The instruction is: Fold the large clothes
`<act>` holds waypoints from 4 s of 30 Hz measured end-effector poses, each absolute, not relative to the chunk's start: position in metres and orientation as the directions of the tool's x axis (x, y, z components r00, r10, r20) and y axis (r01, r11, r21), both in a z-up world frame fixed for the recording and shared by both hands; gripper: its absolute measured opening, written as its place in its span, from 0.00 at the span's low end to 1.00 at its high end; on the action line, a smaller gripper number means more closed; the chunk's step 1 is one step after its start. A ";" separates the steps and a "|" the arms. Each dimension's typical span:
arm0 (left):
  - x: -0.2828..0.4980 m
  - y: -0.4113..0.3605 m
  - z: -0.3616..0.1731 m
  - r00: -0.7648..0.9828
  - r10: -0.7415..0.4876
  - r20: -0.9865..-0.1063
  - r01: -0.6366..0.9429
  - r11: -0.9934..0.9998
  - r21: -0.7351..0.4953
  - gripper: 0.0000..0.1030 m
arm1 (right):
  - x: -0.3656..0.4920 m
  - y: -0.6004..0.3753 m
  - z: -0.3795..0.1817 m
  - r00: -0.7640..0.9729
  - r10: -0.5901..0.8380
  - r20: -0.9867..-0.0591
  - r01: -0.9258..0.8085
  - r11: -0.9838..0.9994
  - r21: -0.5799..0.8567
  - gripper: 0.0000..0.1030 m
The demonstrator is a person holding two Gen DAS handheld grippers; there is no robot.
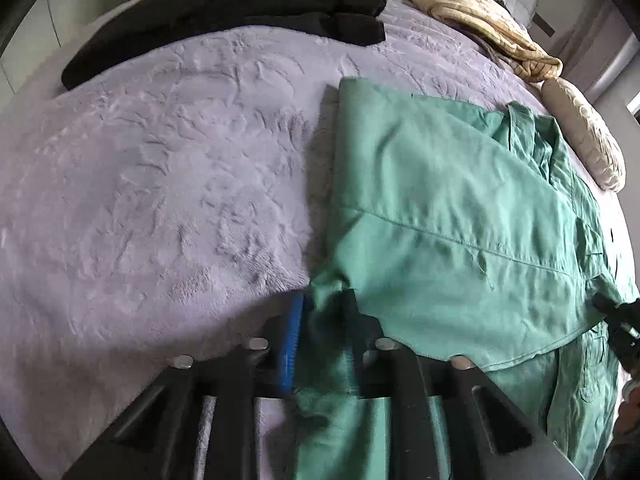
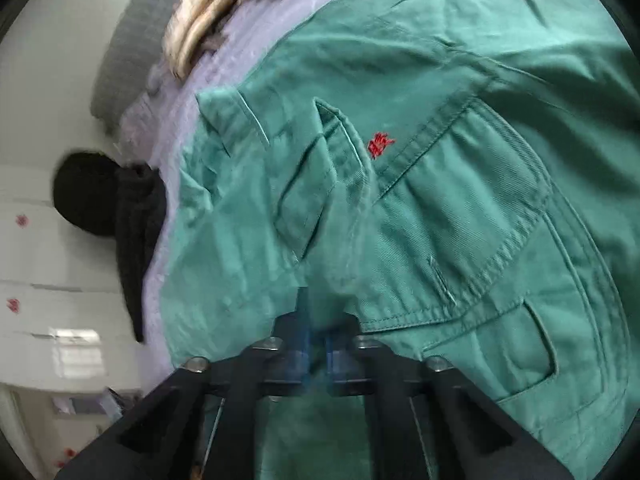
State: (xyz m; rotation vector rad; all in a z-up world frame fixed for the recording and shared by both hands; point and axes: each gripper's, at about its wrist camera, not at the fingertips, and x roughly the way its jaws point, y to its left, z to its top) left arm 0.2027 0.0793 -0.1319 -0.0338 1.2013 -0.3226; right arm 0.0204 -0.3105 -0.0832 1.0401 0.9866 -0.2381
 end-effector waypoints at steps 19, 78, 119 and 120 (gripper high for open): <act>0.173 0.108 -0.081 0.381 -0.245 -0.892 0.288 0.948 -0.137 0.16 | -0.053 -0.313 -0.072 0.486 0.266 -0.832 0.633 0.549 0.545 0.29; 0.008 -0.260 -0.082 0.159 -0.179 -0.971 0.588 0.807 -0.053 0.99 | -0.267 -0.629 -0.063 0.786 -0.025 -0.618 0.618 0.063 0.784 1.00; 0.063 -0.170 -0.080 0.243 -0.214 -0.946 0.432 0.897 -0.092 0.99 | -0.115 -0.593 0.016 0.921 0.174 -0.349 0.304 0.240 0.922 0.05; 0.066 -0.159 -0.080 0.247 -0.214 -0.945 0.424 0.901 -0.092 0.99 | -0.099 -0.575 0.024 0.915 0.201 -0.350 0.289 0.280 0.915 0.05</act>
